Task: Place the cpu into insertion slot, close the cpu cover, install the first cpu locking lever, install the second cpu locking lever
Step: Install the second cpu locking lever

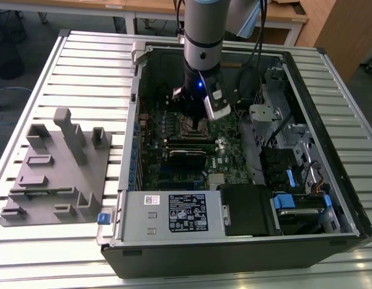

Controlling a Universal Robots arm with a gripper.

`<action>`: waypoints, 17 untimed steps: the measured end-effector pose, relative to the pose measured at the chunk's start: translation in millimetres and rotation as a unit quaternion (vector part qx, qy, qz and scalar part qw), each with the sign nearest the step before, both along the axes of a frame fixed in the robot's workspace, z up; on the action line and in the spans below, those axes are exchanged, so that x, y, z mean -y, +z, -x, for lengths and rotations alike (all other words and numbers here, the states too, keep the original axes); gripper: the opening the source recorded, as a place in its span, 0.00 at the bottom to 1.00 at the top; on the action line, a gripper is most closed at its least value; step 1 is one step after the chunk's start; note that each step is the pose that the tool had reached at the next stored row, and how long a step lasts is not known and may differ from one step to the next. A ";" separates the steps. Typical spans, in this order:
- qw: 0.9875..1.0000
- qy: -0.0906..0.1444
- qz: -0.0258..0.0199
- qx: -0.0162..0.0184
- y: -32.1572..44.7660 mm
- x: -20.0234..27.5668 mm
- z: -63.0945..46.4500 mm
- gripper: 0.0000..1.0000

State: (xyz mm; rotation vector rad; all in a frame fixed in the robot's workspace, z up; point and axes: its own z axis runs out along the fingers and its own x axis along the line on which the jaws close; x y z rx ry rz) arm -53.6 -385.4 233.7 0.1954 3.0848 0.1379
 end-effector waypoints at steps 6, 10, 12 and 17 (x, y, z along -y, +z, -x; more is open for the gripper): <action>1.000 0.000 0.003 0.000 -1.7 1.2 4.8 0.10; 1.000 0.000 0.003 0.000 -5.3 1.4 9.2 0.10; 1.000 0.000 0.004 0.000 -7.4 1.5 10.9 0.10; 1.000 0.000 0.008 0.000 -11.5 1.6 12.7 0.10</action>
